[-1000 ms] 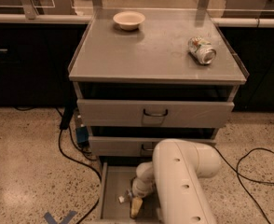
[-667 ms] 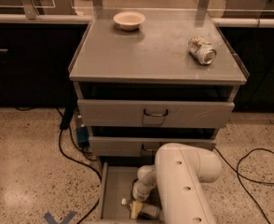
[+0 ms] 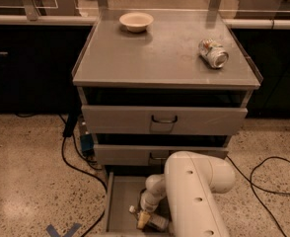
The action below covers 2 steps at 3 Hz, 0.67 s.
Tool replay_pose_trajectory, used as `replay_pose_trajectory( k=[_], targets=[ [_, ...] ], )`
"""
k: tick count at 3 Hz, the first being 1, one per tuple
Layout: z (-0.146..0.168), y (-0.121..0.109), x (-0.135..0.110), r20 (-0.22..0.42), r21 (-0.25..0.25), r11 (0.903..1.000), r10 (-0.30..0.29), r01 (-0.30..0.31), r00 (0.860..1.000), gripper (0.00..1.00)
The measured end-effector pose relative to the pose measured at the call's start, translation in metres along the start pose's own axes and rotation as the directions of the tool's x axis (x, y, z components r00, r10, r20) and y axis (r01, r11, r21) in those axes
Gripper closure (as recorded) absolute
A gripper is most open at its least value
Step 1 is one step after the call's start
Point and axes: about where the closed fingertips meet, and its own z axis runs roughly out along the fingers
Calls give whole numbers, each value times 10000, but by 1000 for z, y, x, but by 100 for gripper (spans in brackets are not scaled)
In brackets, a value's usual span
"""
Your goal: Pick blue plastic bottle from bottom drawer and place on counter
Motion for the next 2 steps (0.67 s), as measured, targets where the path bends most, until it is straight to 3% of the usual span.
replay_pose_trajectory(
  k=[2],
  targets=[
    [0, 0, 0, 0, 0, 10000, 0, 0, 10000, 88]
  ],
)
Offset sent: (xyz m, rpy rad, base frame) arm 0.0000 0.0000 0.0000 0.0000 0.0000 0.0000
